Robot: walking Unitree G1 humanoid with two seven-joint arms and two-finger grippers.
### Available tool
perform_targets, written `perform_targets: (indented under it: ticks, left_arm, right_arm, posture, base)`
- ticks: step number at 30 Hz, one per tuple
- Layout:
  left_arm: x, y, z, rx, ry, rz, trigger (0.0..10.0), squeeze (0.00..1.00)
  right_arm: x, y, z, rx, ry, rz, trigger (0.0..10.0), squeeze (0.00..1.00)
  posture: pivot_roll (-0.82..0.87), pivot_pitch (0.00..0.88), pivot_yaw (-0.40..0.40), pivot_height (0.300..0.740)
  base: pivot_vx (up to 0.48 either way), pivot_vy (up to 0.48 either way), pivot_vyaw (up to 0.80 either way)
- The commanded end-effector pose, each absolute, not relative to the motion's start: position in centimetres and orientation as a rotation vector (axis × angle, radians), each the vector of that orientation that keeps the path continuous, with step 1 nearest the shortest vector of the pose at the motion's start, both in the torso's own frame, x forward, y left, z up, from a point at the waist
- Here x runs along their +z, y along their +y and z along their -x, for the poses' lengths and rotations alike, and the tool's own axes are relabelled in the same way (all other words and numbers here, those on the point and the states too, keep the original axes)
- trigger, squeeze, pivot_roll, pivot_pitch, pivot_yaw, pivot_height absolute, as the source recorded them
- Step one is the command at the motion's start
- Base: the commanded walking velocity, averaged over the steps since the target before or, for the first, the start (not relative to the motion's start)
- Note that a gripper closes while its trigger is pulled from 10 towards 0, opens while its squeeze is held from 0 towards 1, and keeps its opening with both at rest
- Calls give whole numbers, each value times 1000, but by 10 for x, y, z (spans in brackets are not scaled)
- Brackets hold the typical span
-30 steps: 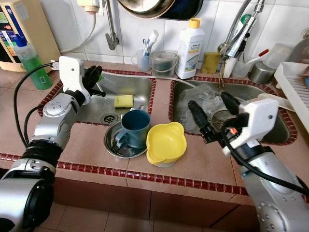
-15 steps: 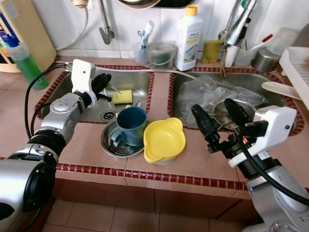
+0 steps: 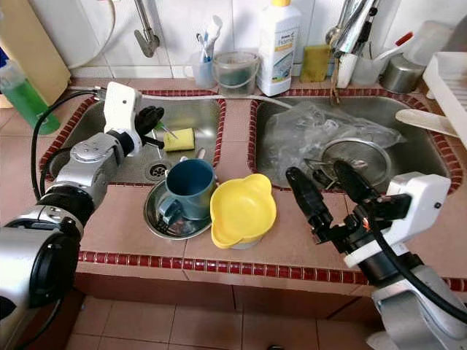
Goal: Kitchen organization
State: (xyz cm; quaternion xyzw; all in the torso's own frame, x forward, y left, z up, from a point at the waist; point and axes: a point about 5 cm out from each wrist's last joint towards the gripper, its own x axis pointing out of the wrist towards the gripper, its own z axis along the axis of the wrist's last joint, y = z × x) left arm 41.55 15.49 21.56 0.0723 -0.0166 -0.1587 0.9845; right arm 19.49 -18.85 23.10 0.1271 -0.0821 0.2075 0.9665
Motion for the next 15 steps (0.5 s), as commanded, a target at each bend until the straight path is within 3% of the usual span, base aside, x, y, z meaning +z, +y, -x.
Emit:
perform_targets:
  ticks: [1,9,10,11,12,13,14,15]
  left_arm:
    - [222,163,-417,-293,-37,-167,10000,0]
    - [225,170,-417,-279,-37,-158,10000,0]
    - [225,170,-417,-279,-37,-158,10000,184]
    - [225,170,-417,-279,-37,-156,10000,267]
    - [225,171,-417,-279,-37,-156,10000,267]
    - [225,171,-417,-278,-37,-157,10000,886]
    - [225,171,-417,-277,-37,-157,10000,1000]
    - [225,172,-417,-276,-36,-157,10000,1000]
  right_arm:
    - [236,-185,-189,437,-183,-244,10000,0]
    - [238,-185,-187,442,-188,-259,10000,0]
    - [238,-185,-187,442,-188,-259,10000,0]
    - [238,-185,-187,443,-187,-257,10000,0]
    - [238,-184,-187,444,-187,-256,10000,0]
    - [238,-184,-186,446,-186,-256,10000,0]
    - [238,-184,-186,447,-186,-256,10000,0]
    - [238,-184,-186,448,-186,-257,10000,0]
  posture:
    - [-327,145,127,740]
    - [-327,147,131,740]
    - [-327,147,131,740]
    - [-325,149,131,740]
    - [-325,149,131,740]
    - [-325,149,131,740]
    - [-324,152,132,740]
    - [-324,151,131,740]
  base:
    - [0,0,0]
    - [0,0,0]
    - [0,0,0]
    - [0,0,0]
    - [0,0,0]
    - [0,0,0]
    - [0,0,0]
    - [0,0,0]
